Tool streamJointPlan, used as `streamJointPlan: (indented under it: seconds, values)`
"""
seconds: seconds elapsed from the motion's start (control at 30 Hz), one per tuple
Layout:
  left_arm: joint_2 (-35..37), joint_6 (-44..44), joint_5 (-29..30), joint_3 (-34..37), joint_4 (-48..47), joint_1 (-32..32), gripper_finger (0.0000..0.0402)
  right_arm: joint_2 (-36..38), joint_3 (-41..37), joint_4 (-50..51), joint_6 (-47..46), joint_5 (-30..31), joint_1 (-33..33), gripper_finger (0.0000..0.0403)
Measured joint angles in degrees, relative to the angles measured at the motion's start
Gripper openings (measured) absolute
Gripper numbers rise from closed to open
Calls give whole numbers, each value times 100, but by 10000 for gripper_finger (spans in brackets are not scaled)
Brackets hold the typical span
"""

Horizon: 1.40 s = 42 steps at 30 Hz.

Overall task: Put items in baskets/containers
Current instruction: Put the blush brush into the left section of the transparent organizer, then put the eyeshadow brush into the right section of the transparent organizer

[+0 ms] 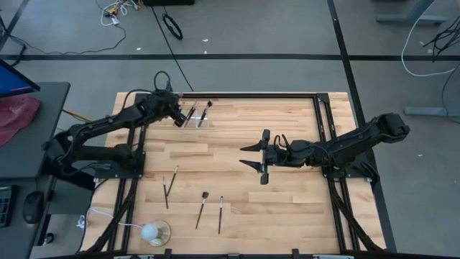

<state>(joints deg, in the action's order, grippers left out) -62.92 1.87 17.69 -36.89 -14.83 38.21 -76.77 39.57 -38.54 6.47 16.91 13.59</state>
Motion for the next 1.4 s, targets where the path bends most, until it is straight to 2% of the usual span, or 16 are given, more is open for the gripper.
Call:
streamJointPlan:
  seconds: [0.13,0.3,0.5,0.8,1.13,1.4]
  values:
    - [-7,-3,-317,347,114,242,52,0,0,4,1,0,10,185]
    - [-7,-10,-415,665,344,379,54,0,0,4,1,4,8,185]
    - [-9,-121,-1095,973,710,558,56,-2,0,4,1,5,8,185]
    - [-9,-144,-1115,1034,803,636,59,-2,0,2,1,9,8,185]
    - [-9,-274,-1113,1034,778,636,112,-2,0,4,3,11,6,185]
    - [20,-271,-999,827,676,636,121,-2,2,181,2,17,-6,185]
